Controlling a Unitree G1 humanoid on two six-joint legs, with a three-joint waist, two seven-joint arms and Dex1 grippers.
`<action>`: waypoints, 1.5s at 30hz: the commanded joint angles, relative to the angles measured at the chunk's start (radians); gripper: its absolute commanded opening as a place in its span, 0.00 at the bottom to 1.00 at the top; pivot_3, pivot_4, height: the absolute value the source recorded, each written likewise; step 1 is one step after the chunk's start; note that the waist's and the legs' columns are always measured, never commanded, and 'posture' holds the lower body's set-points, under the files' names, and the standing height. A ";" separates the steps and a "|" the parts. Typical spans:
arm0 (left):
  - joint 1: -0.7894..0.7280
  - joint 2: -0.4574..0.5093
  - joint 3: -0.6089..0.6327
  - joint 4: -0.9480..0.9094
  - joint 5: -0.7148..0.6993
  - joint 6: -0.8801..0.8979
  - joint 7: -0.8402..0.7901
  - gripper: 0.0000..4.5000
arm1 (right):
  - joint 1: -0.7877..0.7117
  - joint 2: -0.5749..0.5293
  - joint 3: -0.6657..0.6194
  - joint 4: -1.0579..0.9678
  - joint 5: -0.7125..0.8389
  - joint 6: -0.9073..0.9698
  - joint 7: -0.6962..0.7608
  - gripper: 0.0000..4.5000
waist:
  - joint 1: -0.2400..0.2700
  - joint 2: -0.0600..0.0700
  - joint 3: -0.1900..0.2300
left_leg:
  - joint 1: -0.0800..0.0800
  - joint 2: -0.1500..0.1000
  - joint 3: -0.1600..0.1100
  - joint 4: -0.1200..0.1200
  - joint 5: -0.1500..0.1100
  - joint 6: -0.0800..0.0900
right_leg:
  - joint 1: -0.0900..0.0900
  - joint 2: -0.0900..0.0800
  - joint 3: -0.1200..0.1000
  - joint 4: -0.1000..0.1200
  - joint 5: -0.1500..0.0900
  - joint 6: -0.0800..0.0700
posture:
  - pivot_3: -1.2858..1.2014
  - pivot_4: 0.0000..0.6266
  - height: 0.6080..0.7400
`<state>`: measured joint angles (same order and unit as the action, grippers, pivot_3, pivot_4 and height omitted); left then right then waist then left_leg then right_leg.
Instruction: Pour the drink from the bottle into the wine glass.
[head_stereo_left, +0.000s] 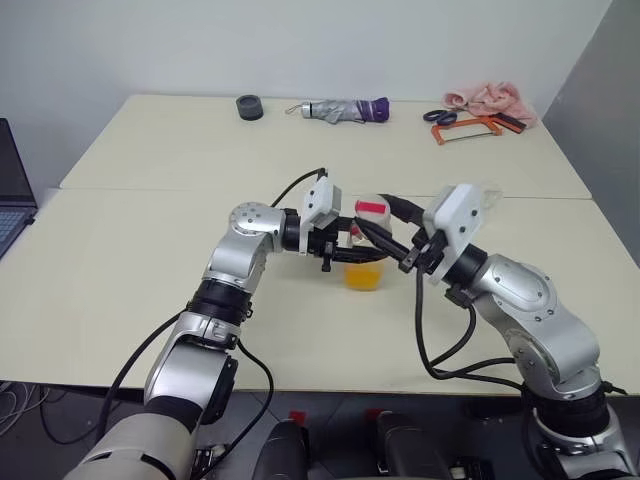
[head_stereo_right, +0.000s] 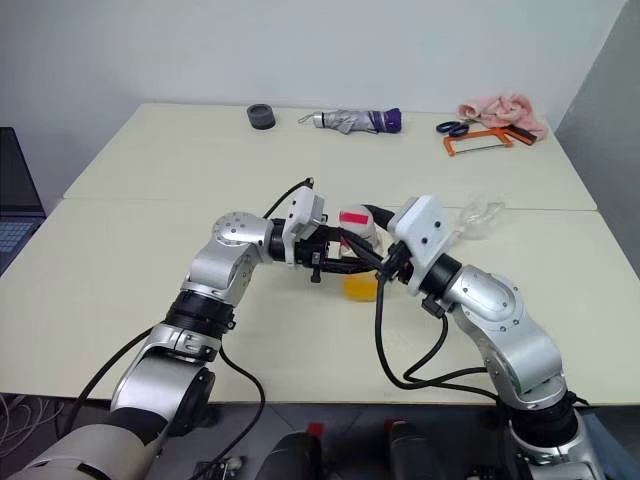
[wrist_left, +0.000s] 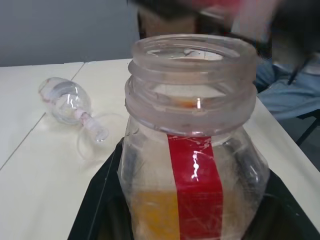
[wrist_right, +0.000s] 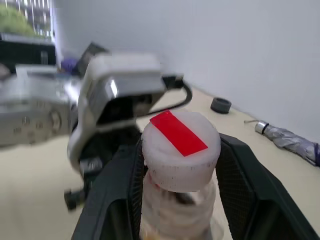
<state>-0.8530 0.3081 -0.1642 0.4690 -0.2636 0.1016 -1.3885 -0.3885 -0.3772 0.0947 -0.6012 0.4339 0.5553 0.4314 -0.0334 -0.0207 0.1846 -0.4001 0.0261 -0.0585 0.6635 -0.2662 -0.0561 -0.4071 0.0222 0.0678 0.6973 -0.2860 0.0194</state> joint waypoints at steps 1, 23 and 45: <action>-0.008 0.002 0.005 -0.055 -0.017 -0.006 -0.004 0.40 | 0.016 0.042 -0.096 -0.038 0.137 0.051 -0.024 0.38 | 0.001 0.000 0.000 | 0.000 0.000 0.000 0.000 0.000 0.000 | 0.000 0.000 0.000 0.000 0.000 0.000 | 0.52 0.24 1.00; 0.000 0.042 0.043 -0.066 -0.032 0.019 0.027 0.40 | 0.531 -0.083 -0.254 0.258 -0.169 -0.153 -0.098 0.38 | -0.010 0.000 0.000 | 0.003 0.001 0.004 0.000 0.000 0.000 | 0.001 0.002 0.004 0.001 -0.003 0.005 | 0.52 0.24 1.00; 0.010 0.167 0.311 0.107 0.087 -0.051 0.697 0.40 | 0.141 -0.184 -0.029 0.048 -0.020 0.033 0.154 1.00 | -0.015 0.000 0.000 | 0.003 0.002 0.000 0.001 0.000 0.000 | 0.002 0.003 0.001 0.001 0.000 0.001 | 0.52 0.24 1.00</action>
<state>-0.8136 0.4536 0.1072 0.5791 -0.1861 0.0880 -0.7540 -0.2245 -0.5697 0.0352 -0.5526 0.4153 0.5792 0.5841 -0.0482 -0.0208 0.1846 -0.3980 0.0280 -0.0587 0.6641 -0.2660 -0.0561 -0.4057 0.0246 0.0687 0.6977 -0.2857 0.0200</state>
